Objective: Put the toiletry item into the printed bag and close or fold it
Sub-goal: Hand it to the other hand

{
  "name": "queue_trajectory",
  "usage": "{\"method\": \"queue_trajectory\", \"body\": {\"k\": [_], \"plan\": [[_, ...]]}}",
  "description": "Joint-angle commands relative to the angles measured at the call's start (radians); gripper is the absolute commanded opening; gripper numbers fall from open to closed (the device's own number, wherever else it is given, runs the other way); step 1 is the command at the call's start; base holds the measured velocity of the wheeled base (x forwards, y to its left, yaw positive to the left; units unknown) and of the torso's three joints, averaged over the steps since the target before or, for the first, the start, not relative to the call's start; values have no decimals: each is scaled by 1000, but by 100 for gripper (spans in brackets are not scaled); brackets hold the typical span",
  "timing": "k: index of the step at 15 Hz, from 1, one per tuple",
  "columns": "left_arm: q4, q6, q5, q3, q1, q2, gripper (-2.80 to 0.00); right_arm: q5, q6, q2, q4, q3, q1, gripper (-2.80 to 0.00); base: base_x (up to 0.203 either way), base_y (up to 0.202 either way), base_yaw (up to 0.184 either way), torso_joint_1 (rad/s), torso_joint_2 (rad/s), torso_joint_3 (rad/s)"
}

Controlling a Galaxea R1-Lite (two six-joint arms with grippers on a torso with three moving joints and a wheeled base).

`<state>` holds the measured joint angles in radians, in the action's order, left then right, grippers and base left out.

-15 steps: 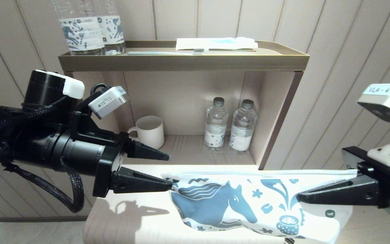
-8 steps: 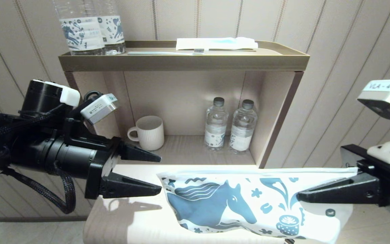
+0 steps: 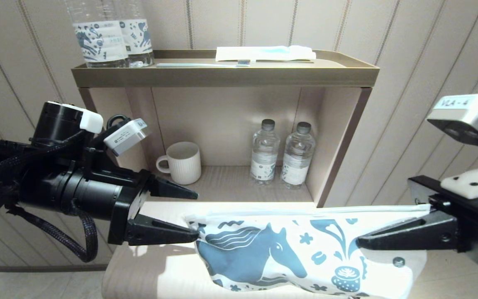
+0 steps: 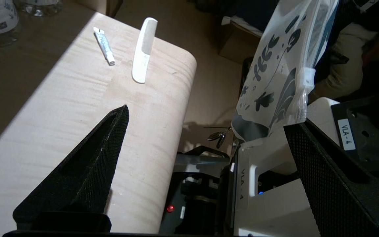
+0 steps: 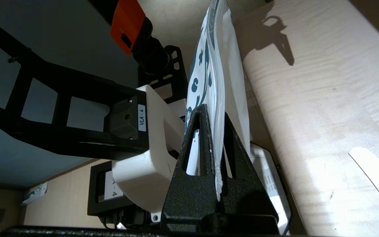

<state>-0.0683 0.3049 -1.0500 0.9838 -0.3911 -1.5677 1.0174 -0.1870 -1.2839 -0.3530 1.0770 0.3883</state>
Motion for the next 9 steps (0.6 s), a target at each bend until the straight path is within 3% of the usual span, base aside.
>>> {"method": "queue_trajectory", "body": {"k": [1, 4, 5, 9], "plan": [[-1, 2, -5, 4, -1, -2, 0, 4, 0, -24, -3, 0, 26, -280, 0, 0, 0, 0, 0, 0], [-1, 31, -7, -4, -2, -2, 0, 4, 0, -37, -2, 9, 34, -280, 0, 0, 0, 0, 0, 0], [-1, 34, -9, -7, -2, 0, -280, 4, 0, -43, -1, 11, 34, -280, 0, 0, 0, 0, 0, 0], [-2, 36, -43, -14, -2, 6, -280, 4, 0, -66, -1, 32, 36, -280, 0, 0, 0, 0, 0, 0]]}}
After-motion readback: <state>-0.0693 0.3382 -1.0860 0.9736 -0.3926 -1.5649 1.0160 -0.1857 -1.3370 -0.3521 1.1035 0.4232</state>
